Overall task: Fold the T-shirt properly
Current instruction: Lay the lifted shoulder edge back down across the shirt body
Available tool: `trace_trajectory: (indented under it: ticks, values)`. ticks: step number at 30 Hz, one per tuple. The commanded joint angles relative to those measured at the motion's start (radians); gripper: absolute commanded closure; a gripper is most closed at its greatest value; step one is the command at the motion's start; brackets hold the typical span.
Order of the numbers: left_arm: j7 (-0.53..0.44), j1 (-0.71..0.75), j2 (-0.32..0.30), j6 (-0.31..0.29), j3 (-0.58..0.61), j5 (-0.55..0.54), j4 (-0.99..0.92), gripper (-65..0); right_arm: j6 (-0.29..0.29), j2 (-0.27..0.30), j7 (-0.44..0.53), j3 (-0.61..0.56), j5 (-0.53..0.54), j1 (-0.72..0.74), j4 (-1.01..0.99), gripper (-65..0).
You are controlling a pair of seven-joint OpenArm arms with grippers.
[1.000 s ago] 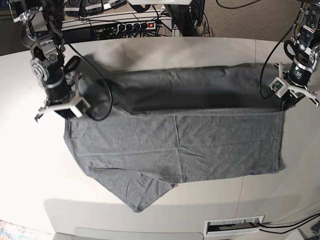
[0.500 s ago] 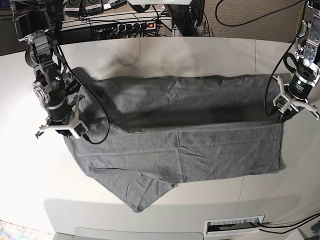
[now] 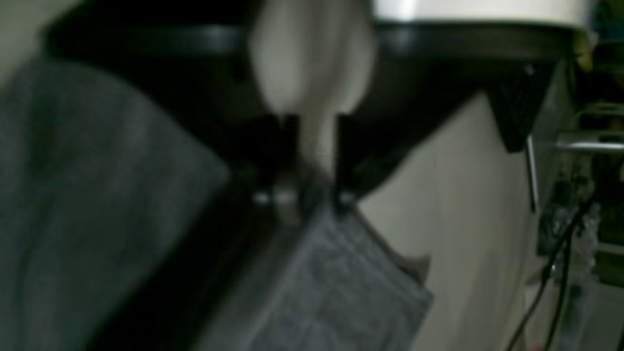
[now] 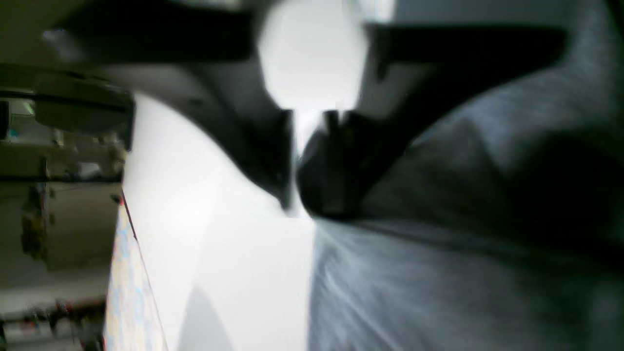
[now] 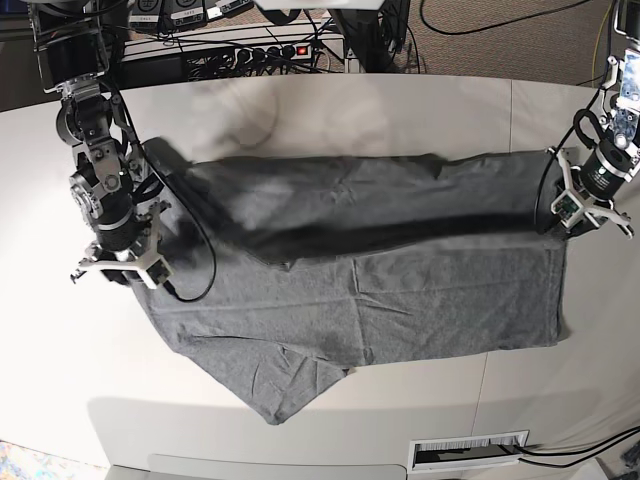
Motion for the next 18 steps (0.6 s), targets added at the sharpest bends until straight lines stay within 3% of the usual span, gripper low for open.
trace_trajectory:
  ticks: [1,6,9,11,14,16,18]
  values:
    - [-0.018,-0.01,-0.025,0.012,-0.013,-0.004,0.011,-20.6,-0.017,0.019,0.018,0.012,-0.008,0.02,0.012,-29.2]
    - [-0.006,-0.001,-0.025,-0.005,-0.013,-0.041,0.015,-20.4,-0.019,0.019,-0.078,0.012,-0.005,0.02,0.017,-29.5]
    - [-0.003,0.027,-0.026,-0.087,-0.013,-0.08,0.037,-19.3,-0.018,0.019,-0.199,0.012,0.057,0.019,0.036,-29.4]
    - [-0.003,0.054,-0.025,-0.154,-0.013,-0.094,0.066,-14.2,-0.013,0.019,-0.262,0.012,0.121,0.016,0.055,-28.0]
    - [-0.004,0.088,-0.025,-0.192,-0.013,-0.108,0.105,-2.3,0.019,0.019,-0.294,0.012,0.239,-0.002,0.083,-13.2]
    - [-0.003,0.092,-0.024,-0.188,-0.013,-0.108,0.109,0.0,0.046,0.014,-0.295,0.012,0.312,-0.018,0.098,-1.5]
    - [-0.004,0.09,-0.024,-0.185,-0.013,-0.108,0.109,0.0,0.061,-0.001,-0.294,0.012,0.341,-0.032,0.104,0.0]
